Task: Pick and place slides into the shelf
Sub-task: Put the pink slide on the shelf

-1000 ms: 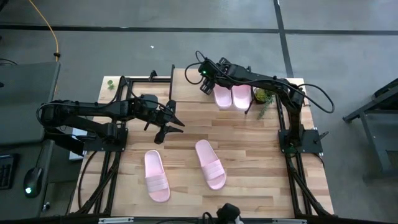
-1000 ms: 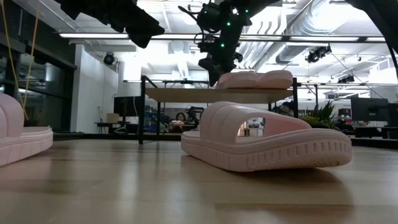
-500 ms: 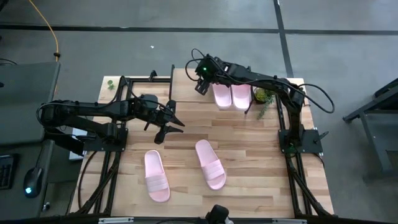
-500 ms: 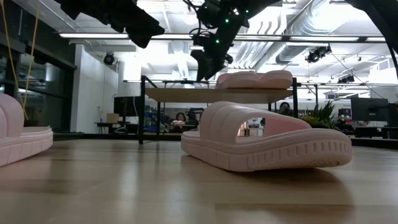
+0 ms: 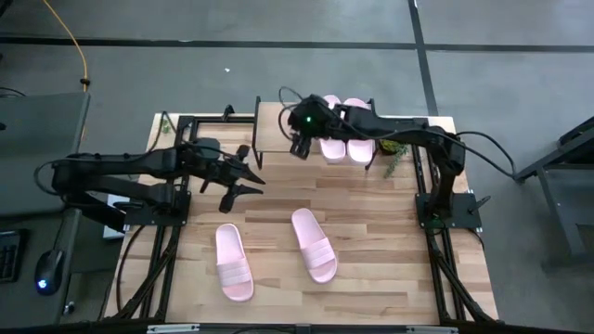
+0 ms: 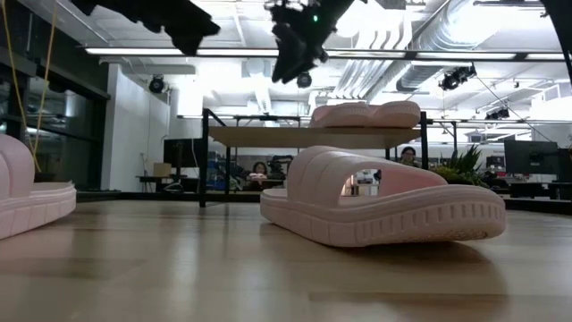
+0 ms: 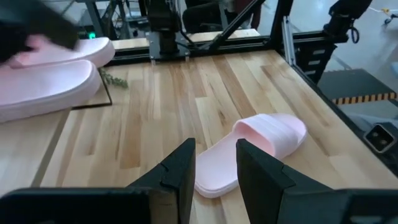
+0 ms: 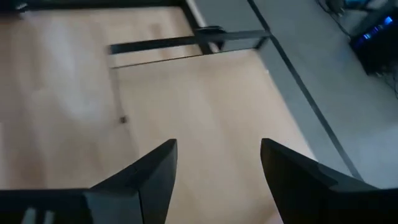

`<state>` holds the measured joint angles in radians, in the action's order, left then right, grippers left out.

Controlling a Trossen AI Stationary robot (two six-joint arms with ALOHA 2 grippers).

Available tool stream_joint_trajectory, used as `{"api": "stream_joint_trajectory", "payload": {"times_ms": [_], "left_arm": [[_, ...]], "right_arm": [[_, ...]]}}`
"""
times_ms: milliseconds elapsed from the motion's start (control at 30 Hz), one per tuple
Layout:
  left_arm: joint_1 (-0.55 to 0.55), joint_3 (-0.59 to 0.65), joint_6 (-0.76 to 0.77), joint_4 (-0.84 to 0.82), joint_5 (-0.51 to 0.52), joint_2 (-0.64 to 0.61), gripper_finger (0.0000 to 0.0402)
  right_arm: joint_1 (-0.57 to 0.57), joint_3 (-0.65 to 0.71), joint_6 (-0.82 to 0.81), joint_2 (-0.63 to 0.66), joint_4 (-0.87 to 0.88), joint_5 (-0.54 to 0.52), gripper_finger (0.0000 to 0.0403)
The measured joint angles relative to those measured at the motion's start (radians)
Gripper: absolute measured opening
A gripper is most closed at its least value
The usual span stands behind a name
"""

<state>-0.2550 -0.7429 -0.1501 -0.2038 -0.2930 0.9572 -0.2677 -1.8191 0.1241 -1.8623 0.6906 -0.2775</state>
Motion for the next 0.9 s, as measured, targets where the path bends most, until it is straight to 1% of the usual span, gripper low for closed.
{"api": "stream_joint_trajectory", "payload": {"times_ms": [167, 433, 567, 700, 900], "left_arm": [[0.000, 0.000, 0.024, -0.079, 0.000, -0.100, 0.0101], [0.000, 0.000, 0.101, -0.141, 0.000, -0.218, 0.0101], [0.000, 0.000, 0.114, -0.172, 0.030, -0.243, 0.0101], [0.000, 0.000, 0.144, -0.178, 0.068, -0.247, 0.0101], [0.000, 0.000, 0.159, -0.189, 0.069, -0.247, 0.0101]], "right_arm": [[0.103, 0.000, 0.005, 0.011, 0.025, -0.030, 0.0222], [0.302, 0.001, -0.055, 0.011, 0.098, -0.194, 0.0222], [0.401, 0.001, -0.106, 0.011, 0.134, -0.301, 0.0222], [0.485, 0.001, -0.183, 0.011, 0.170, -0.339, 0.0222], [0.603, 0.002, -0.307, 0.001, 0.225, -0.428, 0.0222]]}}
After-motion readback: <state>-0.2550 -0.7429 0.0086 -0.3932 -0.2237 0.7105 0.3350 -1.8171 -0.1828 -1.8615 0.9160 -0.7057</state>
